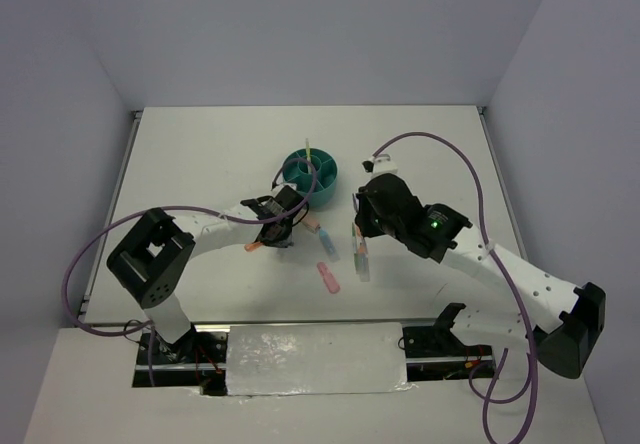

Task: Sort the stationery into containers
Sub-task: Close the pen cap on the pen.

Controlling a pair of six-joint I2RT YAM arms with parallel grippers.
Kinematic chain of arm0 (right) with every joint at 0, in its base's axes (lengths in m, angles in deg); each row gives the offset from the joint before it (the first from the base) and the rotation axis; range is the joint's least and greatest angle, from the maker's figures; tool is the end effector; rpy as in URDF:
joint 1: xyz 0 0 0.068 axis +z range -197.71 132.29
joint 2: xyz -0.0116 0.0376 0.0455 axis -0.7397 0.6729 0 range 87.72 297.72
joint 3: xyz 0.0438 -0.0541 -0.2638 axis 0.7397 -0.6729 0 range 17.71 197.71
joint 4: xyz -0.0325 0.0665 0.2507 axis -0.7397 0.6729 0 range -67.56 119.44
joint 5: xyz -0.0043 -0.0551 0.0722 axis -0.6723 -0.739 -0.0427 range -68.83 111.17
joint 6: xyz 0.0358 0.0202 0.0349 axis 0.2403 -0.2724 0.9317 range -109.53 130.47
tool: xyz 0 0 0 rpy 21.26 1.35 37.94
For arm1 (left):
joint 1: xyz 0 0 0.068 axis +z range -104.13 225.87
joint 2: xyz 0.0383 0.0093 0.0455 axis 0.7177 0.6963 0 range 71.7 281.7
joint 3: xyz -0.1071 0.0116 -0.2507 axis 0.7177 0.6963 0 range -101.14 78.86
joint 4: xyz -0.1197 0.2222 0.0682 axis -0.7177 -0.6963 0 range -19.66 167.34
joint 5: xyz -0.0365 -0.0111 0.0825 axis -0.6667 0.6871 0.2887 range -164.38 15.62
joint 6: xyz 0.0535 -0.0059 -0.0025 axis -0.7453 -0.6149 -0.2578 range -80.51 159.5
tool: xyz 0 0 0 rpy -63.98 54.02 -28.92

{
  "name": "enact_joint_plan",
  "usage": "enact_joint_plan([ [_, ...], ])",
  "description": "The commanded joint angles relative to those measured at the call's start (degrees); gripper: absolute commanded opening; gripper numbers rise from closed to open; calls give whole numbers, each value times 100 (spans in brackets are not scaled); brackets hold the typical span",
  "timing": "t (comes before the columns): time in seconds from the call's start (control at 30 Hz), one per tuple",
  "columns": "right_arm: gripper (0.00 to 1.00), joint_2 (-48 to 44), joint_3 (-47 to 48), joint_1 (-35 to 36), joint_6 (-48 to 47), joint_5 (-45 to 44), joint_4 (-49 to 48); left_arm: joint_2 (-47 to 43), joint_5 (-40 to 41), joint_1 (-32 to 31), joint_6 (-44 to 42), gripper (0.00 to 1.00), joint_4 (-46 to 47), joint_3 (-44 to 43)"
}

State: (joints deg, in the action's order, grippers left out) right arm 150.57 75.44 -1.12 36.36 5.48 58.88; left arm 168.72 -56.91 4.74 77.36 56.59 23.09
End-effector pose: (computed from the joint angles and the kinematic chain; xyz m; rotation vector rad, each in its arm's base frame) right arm 0.1651 0.1604 0.3146 -0.2712 2.2723 0.3535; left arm 0.2532 -0.2068 0.1639 -0.0253 2.5755 -0.1029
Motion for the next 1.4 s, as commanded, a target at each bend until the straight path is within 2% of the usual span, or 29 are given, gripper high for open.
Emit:
enact_joint_plan([
  [0.0, 0, -220, 45, 70, -31, -67, -111, -33, 133, -1, 89, 16, -8, 66],
  [0.1, 0, -203, 27, 70, -40, -32, -181, -234, 186, -1, 107, 7, -43, 31],
  [0.13, 0, -177, 1, 70, -40, 30, -217, -305, 195, -1, 124, 0, -69, -39],
  [0.23, 0, -168, -165, 78, -75, 231, -532, -656, 213, -10, 142, 0, -218, -215],
  [0.33, 0, -395, -805, 79, -260, 1345, -1707, -1437, 125, -18, 273, 0, -377, -435],
  [0.37, 0, -657, -1338, 78, -121, 2158, -2668, -2083, 90, -10, 430, 0, -299, -374],
  [0.43, 0, -957, -2017, 113, 248, 2901, -3920, -2868, 72, -10, 720, 0, 332, 80],
  [0.47, 0, -1237, -2360, 183, 807, 3069, -5327, -3768, -33, -18, 879, 0, 735, 379],
  [0.5, 0, -1336, -2999, 428, 1004, 3080, -6011, -4212, -190, -1, 1176, 0, 1279, 704],
  [0.53, 0, -1398, -3214, 569, 1154, 2949, -6453, -4634, -462, -1, 1344, 0, 2459, 1369],
  [0.57, 0, -1416, -3303, 701, 1129, 2835, -6823, -4961, -586, -10, 1494, 0, 2949, 1619],
  [0.6, 0, -1398, -3339, 850, 1085, 2695, -6931, -5390, -709, 8, 1670, 0, 3311, 1744],
  [0.7, 0, -1381, -3287, 1053, 980, 2588, -7169, -5518, -1026, 8, 1680, 0, 3376, 1552],
  [0.77, 0, -1372, -3042, 1124, 813, 2561, -6959, -5544, -1271, 8, 1654, 0, 3437, 1437],
  [1.37, 0, -757, -2118, 1291, 382, 2535, -6264, -5614, -1536, -1, 1478, 0, 3033, 1226],
])
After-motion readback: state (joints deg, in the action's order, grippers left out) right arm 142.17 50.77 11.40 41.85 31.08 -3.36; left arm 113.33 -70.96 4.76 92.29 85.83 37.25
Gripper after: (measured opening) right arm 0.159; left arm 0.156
